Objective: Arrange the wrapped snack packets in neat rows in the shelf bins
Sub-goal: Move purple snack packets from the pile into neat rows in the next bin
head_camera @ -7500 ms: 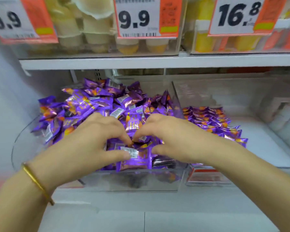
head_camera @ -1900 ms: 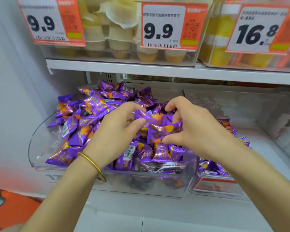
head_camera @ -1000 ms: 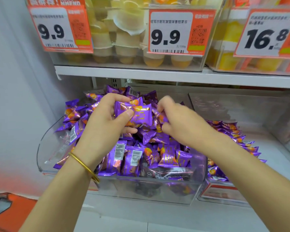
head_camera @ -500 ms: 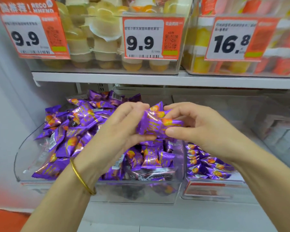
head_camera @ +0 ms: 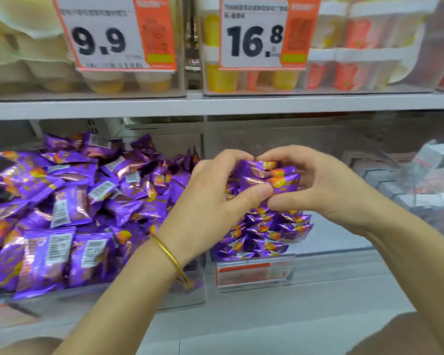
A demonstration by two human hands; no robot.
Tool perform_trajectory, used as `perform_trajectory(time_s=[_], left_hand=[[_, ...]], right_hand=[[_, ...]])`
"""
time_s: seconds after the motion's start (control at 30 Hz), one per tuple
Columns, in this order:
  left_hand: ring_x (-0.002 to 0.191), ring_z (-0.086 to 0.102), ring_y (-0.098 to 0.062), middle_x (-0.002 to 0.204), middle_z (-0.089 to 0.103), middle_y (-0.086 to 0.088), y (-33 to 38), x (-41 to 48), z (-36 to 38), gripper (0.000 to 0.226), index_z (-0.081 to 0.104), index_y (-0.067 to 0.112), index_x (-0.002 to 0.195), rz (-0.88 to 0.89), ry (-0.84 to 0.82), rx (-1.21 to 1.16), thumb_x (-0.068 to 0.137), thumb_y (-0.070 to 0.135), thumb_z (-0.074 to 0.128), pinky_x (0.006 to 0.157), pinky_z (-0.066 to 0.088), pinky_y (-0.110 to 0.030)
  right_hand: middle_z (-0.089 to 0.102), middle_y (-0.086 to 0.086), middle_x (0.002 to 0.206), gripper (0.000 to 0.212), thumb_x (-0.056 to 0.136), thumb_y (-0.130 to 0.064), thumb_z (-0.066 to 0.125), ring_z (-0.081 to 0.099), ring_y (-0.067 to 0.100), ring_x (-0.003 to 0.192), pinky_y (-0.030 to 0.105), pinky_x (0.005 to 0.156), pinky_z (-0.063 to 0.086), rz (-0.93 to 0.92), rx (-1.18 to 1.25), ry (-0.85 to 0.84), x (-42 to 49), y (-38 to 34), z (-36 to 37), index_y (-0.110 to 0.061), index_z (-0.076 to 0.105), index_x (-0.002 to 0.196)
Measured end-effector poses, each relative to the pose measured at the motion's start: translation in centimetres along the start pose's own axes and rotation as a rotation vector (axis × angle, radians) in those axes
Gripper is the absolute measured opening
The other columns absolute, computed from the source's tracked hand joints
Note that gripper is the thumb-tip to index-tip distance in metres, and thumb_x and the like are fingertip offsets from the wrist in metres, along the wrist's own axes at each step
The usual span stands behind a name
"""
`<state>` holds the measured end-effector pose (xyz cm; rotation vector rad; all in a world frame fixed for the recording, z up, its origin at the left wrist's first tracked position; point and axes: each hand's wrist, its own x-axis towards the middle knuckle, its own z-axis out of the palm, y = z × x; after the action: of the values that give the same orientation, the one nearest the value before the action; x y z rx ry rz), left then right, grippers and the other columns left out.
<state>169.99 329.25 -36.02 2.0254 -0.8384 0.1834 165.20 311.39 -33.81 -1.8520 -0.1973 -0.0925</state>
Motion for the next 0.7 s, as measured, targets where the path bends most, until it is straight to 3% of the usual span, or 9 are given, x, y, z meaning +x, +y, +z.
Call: perform_trajectory(time_s=[0.07, 0.27, 0.37, 0.47, 0.53, 0.6, 0.7], left_hand=[[0.109, 0.046, -0.003, 0.111, 0.050, 0.024, -0.3, 0.5, 0.6, 0.053, 0.054, 0.028, 0.119, 0.079, 0.012, 0.178, 0.076, 0.058, 0.052, 0.095, 0.032, -0.012], [0.100, 0.059, -0.010, 0.101, 0.064, 0.013, -1.5, 1.7, 1.1, 0.029, 0.063, 0.022, 0.106, 0.046, 0.063, 0.181, 0.082, 0.034, 0.053, 0.091, 0.045, -0.029], [0.099, 0.059, -0.006, 0.102, 0.065, 0.013, -1.6, 1.9, 1.4, 0.025, 0.063, 0.024, 0.105, 0.030, 0.067, 0.132, 0.082, 0.031, 0.055, 0.091, 0.046, -0.024], [0.095, 0.058, -0.001, 0.101, 0.064, 0.015, -1.8, 2.0, 1.4, 0.024, 0.062, 0.026, 0.104, 0.020, 0.062, 0.133, 0.083, 0.031, 0.055, 0.086, 0.043, -0.012], [0.096, 0.058, 0.000, 0.101, 0.064, 0.016, -1.7, 2.0, 1.4, 0.026, 0.062, 0.026, 0.105, 0.011, 0.057, 0.134, 0.081, 0.033, 0.053, 0.087, 0.044, -0.013], [0.097, 0.059, -0.001, 0.101, 0.064, 0.017, -1.6, 2.0, 1.4, 0.027, 0.062, 0.027, 0.104, 0.006, 0.058, 0.131, 0.081, 0.033, 0.052, 0.088, 0.045, -0.017], [0.097, 0.059, -0.002, 0.100, 0.064, 0.017, -1.6, 1.9, 1.4, 0.026, 0.063, 0.027, 0.103, 0.004, 0.063, 0.127, 0.081, 0.033, 0.052, 0.089, 0.046, -0.021]], right_hand=[[0.069, 0.003, 0.094, 0.057, 0.057, 0.009, 0.080, 0.067, 0.012, 0.078, 0.027, 0.075, 0.056, 0.065, -0.100, 0.050, -0.7, 1.6, -2.4, -0.021, 0.063, 0.102], [0.065, -0.003, 0.088, 0.052, 0.058, 0.007, 0.083, 0.059, 0.002, 0.069, 0.010, 0.066, 0.047, 0.253, -0.464, -0.047, -2.5, 5.5, -6.3, -0.026, 0.061, 0.092], [0.066, 0.002, 0.099, 0.050, 0.060, -0.006, 0.086, 0.062, 0.018, 0.087, 0.026, 0.082, 0.049, 0.282, -0.609, -0.175, -2.2, 6.8, -6.4, -0.034, 0.060, 0.093], [0.065, 0.004, 0.103, 0.048, 0.064, -0.010, 0.084, 0.062, 0.027, 0.089, 0.038, 0.082, 0.051, 0.285, -0.692, -0.249, -1.6, 7.7, -5.9, -0.037, 0.057, 0.094], [0.064, 0.002, 0.105, 0.044, 0.067, -0.009, 0.081, 0.061, 0.021, 0.085, 0.026, 0.079, 0.051, 0.263, -0.723, -0.270, -1.4, 8.2, -5.5, -0.033, 0.058, 0.097], [0.060, 0.001, 0.104, 0.041, 0.070, -0.007, 0.078, 0.055, 0.010, 0.078, 0.010, 0.070, 0.042, 0.250, -0.735, -0.276, -1.4, 8.2, -5.4, -0.024, 0.061, 0.103], [0.045, -0.007, 0.092, 0.045, 0.073, -0.010, 0.077, 0.044, -0.004, 0.073, 0.006, 0.069, 0.038, 0.277, -0.779, -0.281, -1.5, 8.0, -5.1, -0.022, 0.060, 0.113]])
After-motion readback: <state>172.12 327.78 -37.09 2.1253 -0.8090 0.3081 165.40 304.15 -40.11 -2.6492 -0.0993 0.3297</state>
